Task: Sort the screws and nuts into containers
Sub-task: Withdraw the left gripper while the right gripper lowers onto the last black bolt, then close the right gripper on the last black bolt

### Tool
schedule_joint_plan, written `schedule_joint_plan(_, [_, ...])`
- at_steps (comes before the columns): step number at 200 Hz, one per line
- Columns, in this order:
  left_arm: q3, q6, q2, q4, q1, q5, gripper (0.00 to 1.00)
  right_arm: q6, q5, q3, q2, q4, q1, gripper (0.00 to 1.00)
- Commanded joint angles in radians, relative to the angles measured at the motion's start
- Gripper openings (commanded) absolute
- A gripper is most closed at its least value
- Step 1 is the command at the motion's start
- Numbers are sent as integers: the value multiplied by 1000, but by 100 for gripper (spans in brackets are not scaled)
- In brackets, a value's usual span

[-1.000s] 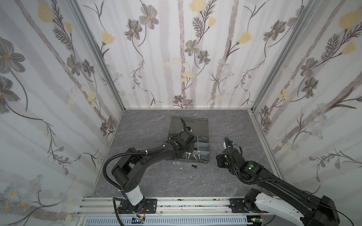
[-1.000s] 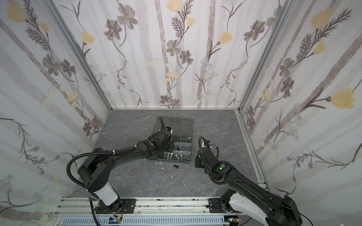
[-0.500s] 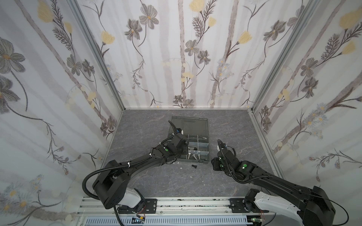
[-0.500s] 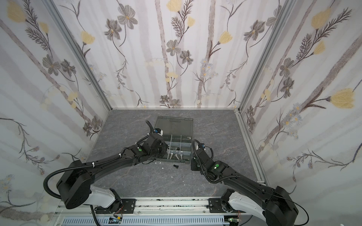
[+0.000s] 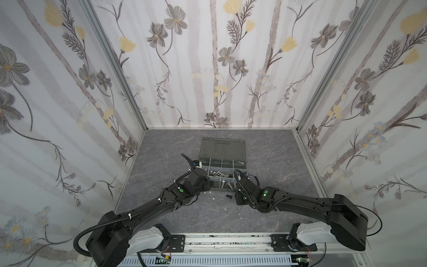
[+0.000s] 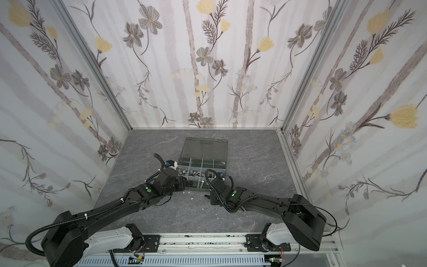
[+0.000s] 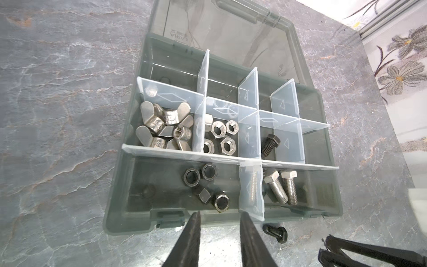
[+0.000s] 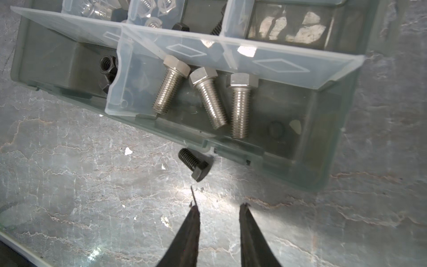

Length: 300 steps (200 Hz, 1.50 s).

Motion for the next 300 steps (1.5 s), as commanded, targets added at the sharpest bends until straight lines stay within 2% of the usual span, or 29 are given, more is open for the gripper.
schedule_joint_plan(1, [-39, -34, -43, 15, 2, -12, 32, 38, 18, 33, 44, 72, 22, 31])
schedule_joint_plan(52, [-124, -75, -115, 15, 2, -2, 33, 62, 26, 92, 152, 79, 43, 31])
schedule_joint_plan(150, [-184, -107, -176, 15, 2, 5, 33, 103, 44, 106, 212, 77, 43, 29])
schedule_joint_plan(230, [-183, -109, -169, 17, 2, 14, 33, 132, 67, 113, 239, 50, 39, 24])
schedule_joint_plan(300, [-185, -113, -176, 17, 1, 20, 33, 130, 61, 96, 236, 69, 39, 12])
